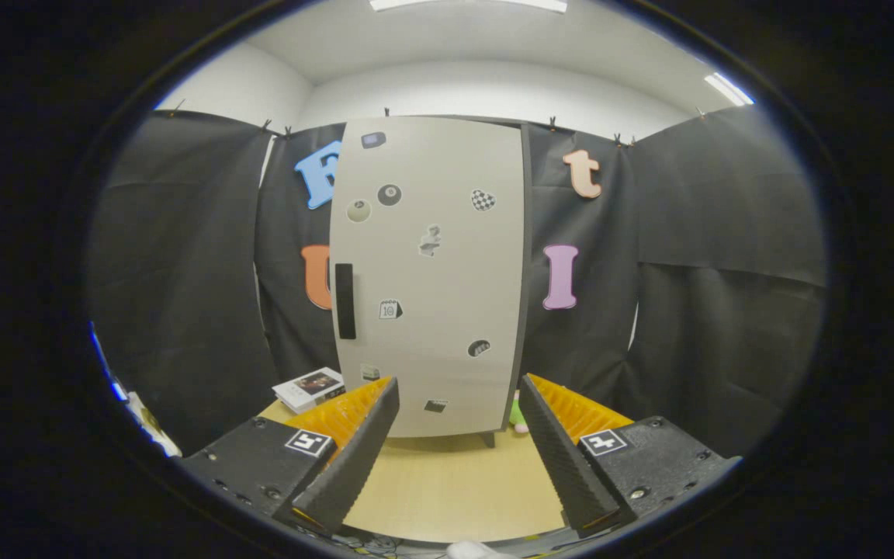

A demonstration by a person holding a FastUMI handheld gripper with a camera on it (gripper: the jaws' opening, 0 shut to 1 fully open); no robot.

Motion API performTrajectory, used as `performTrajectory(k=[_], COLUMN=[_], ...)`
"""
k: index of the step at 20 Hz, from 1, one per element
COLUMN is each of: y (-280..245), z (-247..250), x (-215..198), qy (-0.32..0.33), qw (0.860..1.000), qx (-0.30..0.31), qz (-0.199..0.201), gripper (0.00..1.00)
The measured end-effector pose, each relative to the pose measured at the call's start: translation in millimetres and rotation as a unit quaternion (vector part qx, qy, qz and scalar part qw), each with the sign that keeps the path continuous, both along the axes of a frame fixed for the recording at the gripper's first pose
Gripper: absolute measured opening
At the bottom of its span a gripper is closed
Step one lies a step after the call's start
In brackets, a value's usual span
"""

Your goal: Open the shoe cabinet door, grab the shoes and put them into the shoe cabinet, then close the shoe cabinet door.

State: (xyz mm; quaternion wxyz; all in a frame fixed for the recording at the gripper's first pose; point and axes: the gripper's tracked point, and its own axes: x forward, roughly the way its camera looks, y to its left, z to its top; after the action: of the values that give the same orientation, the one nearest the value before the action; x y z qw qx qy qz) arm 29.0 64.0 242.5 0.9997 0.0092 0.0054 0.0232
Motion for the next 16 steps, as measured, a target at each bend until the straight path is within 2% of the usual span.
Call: performTrajectory(k=[16], y=[17.2], z=[4.9], x=[3.6], qy=[-0.001], qw=[1.0], qx=[-0.006], qz=[0.018], gripper=[1.0])
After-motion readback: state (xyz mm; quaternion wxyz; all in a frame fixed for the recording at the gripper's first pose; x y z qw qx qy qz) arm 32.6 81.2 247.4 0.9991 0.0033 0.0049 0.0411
